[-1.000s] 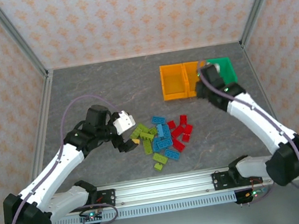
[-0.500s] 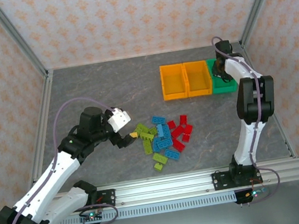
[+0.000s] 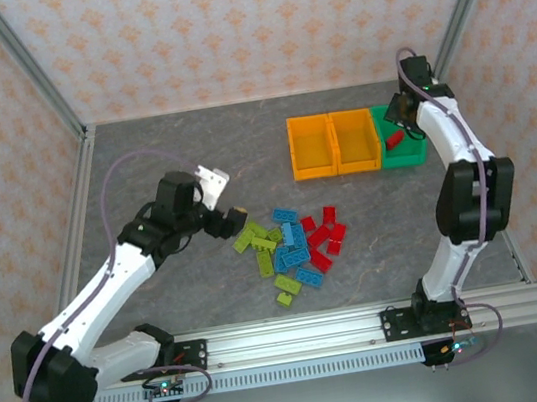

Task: Sort the legos into containers by color

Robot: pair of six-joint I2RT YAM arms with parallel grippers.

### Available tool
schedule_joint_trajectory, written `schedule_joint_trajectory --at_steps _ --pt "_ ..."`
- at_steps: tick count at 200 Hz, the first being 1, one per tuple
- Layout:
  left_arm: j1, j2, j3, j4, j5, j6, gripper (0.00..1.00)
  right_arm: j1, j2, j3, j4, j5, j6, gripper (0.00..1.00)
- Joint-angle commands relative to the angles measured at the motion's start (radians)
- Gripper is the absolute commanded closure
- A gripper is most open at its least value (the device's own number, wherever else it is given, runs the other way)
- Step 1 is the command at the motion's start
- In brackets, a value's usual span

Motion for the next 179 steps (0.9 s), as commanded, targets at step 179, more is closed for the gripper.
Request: schedule_joint_trajectory --at_steps 179 --pt "-0.09 0.463 0.052 -0.246 -0.036 -0.249 0.45 0.435 -0.71 -0.517 -0.26 -0.493 0.099 0.33"
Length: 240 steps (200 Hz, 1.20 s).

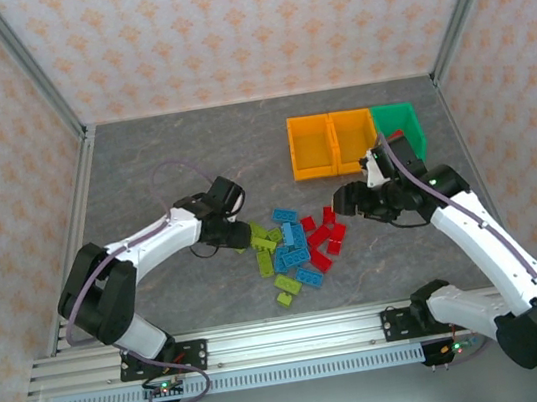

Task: Sort the legos into containers by color

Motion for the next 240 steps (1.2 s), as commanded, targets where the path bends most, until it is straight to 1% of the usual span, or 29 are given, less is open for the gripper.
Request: schedule_joint_trajectory --at_steps 1,39,62,87,131,152,179,195,221,240 --pt "-0.003 0.042 0.018 -0.059 0.067 0.12 0.45 0.003 0.009 0.018 -0.024 0.018 0.016 0.33" --pt "-0.003 0.107 0.041 -0.056 0.086 0.17 0.41 0.002 0.001 0.025 -0.042 0.034 0.016 0.32" --pt "-0.003 0.125 0.062 -0.025 0.114 0.179 0.35 0.003 0.0 0.03 -0.046 0.041 0.017 0.32" --pt "-0.003 0.17 0.097 -0.021 0.08 0.176 0.35 0.004 -0.002 0.038 -0.053 0.047 0.021 0.32" --pt "-0.004 0.206 0.108 -0.006 0.064 0.167 0.5 0.003 -0.01 0.04 -0.071 0.053 0.018 0.32" --pt "-0.004 0.202 0.091 -0.001 0.046 0.156 0.64 0.002 -0.015 0.035 -0.066 0.017 0.022 0.32" --pt "-0.004 0.165 0.055 0.018 0.034 0.132 0.66 0.005 -0.017 0.021 -0.034 -0.08 0.023 0.32" --pt "-0.004 0.123 0.038 0.025 0.035 0.116 0.68 0.004 -0.019 0.02 -0.019 -0.106 0.034 0.32" --pt "-0.004 0.007 0.04 0.027 0.053 0.072 0.73 0.004 -0.037 0.033 0.008 -0.093 0.064 0.32" --pt "-0.004 -0.091 0.085 0.015 0.06 0.041 0.73 0.005 -0.061 0.044 0.014 -0.037 0.089 0.32"
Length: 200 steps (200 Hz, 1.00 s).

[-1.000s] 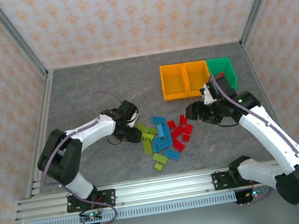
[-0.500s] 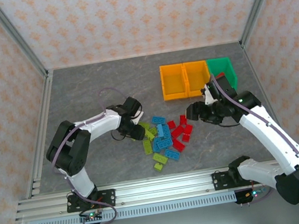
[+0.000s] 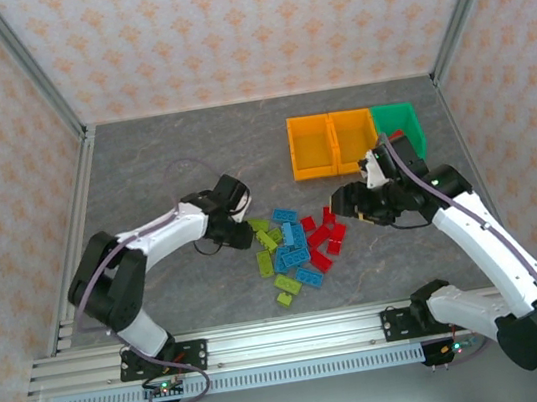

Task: Sort the legos into containers by color

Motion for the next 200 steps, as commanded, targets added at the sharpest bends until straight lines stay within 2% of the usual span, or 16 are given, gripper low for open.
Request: schedule_joint_trajectory --at_steps 1,22,46,88,129,147,172,200 --pt "-0.005 -0.136 0.051 -0.001 0.005 -0.06 0.73 0.004 -0.045 0.032 0.029 0.043 0.045 0.32" --pt "-0.006 -0.166 0.132 0.015 0.02 -0.118 0.73 0.005 -0.067 0.042 0.028 0.124 0.067 0.32" --pt "-0.037 -0.069 0.273 0.094 0.023 -0.191 0.73 0.005 -0.097 0.03 0.057 0.214 0.114 0.32" --pt "-0.103 0.325 0.725 0.112 -0.064 -0.198 0.73 0.005 -0.136 0.005 0.067 0.314 0.187 0.31" --pt "-0.114 0.72 1.247 -0.045 -0.102 -0.166 0.72 0.005 -0.171 -0.01 0.008 0.355 0.187 0.31" --pt "-0.114 0.834 1.425 -0.11 -0.111 -0.157 0.65 0.004 -0.191 -0.017 0.001 0.368 0.191 0.31" --pt "-0.115 0.866 1.497 -0.126 -0.111 -0.147 0.55 0.005 -0.209 -0.018 -0.004 0.38 0.191 0.3" --pt "-0.115 0.8 1.464 -0.131 -0.115 -0.126 0.54 0.005 -0.209 -0.022 -0.003 0.393 0.184 0.29"
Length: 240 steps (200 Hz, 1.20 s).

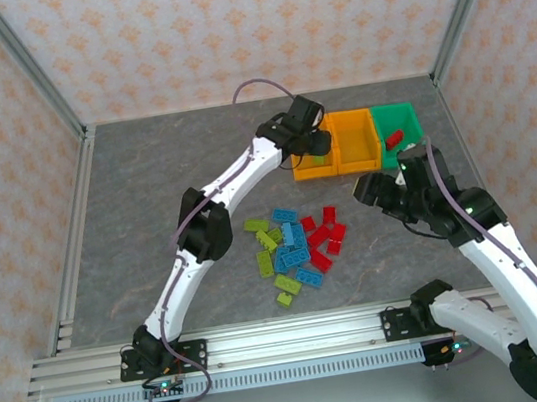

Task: Sort the legos into containers by color

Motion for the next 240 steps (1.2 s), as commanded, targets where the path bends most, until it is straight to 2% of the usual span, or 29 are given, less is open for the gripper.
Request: schedule_joint_trajectory --at_steps 1,29,50,72,99,117,138,168,181,196,206,219,240 --pt "-0.001 -0.103 0.024 -0.042 -0.031 0.036 0.54 0.005 -0.007 -0.015 -0.02 0.043 0.005 0.29" --pt "-0.002 -0.281 -0.159 0.021 0.013 0.047 0.55 0.005 0.005 -0.04 0.01 0.046 0.008 0.29" --pt "-0.005 -0.532 -0.436 0.133 0.032 0.071 0.55 0.005 0.047 -0.04 0.01 0.047 0.004 0.31" --pt "-0.005 -0.828 -0.74 0.192 0.014 0.143 0.55 0.022 0.12 -0.02 0.02 -0.007 -0.012 0.34" --pt "-0.005 -1.156 -1.044 0.15 -0.056 0.29 0.55 0.153 0.246 0.02 0.06 0.033 -0.01 0.36" --pt "-0.005 -1.326 -1.164 0.059 -0.134 0.379 0.55 0.248 0.355 0.061 0.11 0.03 -0.025 0.37" --pt "-0.005 -1.482 -1.288 0.013 -0.241 0.462 0.55 0.339 0.558 0.145 0.13 0.05 -0.042 0.36" --pt "-0.001 -1.606 -1.458 0.073 -0.293 0.559 0.53 0.378 0.772 0.247 0.15 0.108 -0.173 0.33" --pt "0.001 -1.623 -1.515 0.119 -0.279 0.581 0.5 0.378 0.86 0.316 0.119 0.153 -0.254 0.24" --pt "0.011 -1.615 -1.531 0.128 -0.235 0.609 0.37 0.379 0.952 0.395 0.076 0.185 -0.32 0.18" --pt "0.012 -1.595 -1.517 0.108 -0.236 0.612 0.35 0.378 1.002 0.433 0.063 0.173 -0.363 0.15" --pt "0.017 -1.582 -1.519 0.102 -0.227 0.627 0.29 0.377 1.056 0.465 0.063 0.165 -0.397 0.0" --pt "0.027 -1.574 -1.527 0.093 -0.208 0.63 0.16 0.361 1.13 0.523 0.053 0.134 -0.342 0.01"
